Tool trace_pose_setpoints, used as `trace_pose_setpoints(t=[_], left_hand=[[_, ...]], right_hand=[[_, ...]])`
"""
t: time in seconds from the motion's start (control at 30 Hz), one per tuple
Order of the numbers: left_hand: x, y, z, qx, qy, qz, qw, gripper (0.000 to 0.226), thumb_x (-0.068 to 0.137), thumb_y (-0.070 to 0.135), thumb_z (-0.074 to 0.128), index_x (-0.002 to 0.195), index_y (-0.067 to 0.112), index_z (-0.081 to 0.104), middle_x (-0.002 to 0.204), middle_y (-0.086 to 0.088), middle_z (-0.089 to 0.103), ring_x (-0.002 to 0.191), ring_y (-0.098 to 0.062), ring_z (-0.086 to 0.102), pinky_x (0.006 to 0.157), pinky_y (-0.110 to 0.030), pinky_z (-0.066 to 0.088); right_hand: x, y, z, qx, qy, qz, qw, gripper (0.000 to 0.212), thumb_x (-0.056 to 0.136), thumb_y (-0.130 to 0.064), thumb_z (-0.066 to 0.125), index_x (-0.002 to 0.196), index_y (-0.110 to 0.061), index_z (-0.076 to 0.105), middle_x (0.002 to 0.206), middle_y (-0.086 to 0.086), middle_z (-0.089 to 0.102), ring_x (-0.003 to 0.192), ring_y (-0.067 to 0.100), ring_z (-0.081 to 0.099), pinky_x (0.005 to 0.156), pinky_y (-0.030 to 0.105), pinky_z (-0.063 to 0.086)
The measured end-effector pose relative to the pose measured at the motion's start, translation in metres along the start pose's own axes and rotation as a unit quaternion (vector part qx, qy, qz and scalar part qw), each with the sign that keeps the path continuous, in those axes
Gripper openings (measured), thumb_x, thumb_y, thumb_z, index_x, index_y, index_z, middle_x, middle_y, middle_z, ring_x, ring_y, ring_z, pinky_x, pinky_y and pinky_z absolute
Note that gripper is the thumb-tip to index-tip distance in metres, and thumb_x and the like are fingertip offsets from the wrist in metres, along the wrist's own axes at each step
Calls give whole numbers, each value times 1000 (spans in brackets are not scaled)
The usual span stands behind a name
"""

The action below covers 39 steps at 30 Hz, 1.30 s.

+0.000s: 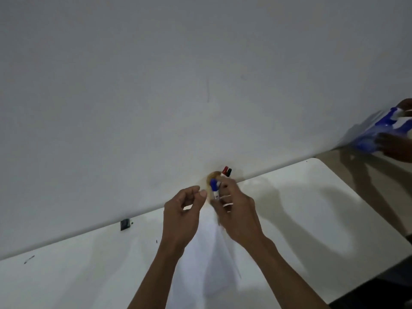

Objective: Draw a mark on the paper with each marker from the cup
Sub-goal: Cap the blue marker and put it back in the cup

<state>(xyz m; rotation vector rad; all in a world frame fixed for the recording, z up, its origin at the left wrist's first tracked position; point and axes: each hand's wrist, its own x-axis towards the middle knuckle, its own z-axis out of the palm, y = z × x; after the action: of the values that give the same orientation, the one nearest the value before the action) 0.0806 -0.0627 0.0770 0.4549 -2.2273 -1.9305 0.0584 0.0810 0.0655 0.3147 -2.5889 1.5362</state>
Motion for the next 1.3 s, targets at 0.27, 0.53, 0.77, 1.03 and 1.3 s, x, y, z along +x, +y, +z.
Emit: trace_pose_setpoints(t=[0.27,0.53,0.77,1.03,1.3], left_hand=[[52,-37,60,157,2,-78,985,84,70,30,89,141,22,46,132,5,58,109,-10,59,92,-33,53],[77,-51,94,139,-16,-63,988,81,58,12,95,119,36,46,112,26,58,97,16,59,75,-1,45],[79,-63,94,123,5,-22,992,68,63,16,92,115,31,52,106,25,61,95,22,56,76,2,45],[81,-70,93,108,7,-21,994,66,65,11,91,115,30,53,105,26,61,95,21,56,74,-1,47],[83,-74,94,81,4,-21,997,70,63,4,91,117,26,53,109,23,60,97,23,55,75,2,45]], right_hand=[[84,43,-35,82,148,26,985,45,91,-13,74,130,-27,55,98,2,75,83,12,75,76,11,56],[87,82,-18,51,140,38,988,39,88,-9,77,122,-20,63,94,-6,70,85,1,67,76,13,56],[82,96,8,62,109,123,984,48,81,-4,82,123,-17,61,95,-9,67,82,-11,63,72,1,48],[88,95,18,35,85,162,982,48,78,0,82,118,-9,58,77,-16,59,72,-1,61,67,-3,42],[106,85,27,-6,114,172,979,46,78,-37,85,114,-18,64,110,-4,57,98,17,59,73,23,46]])
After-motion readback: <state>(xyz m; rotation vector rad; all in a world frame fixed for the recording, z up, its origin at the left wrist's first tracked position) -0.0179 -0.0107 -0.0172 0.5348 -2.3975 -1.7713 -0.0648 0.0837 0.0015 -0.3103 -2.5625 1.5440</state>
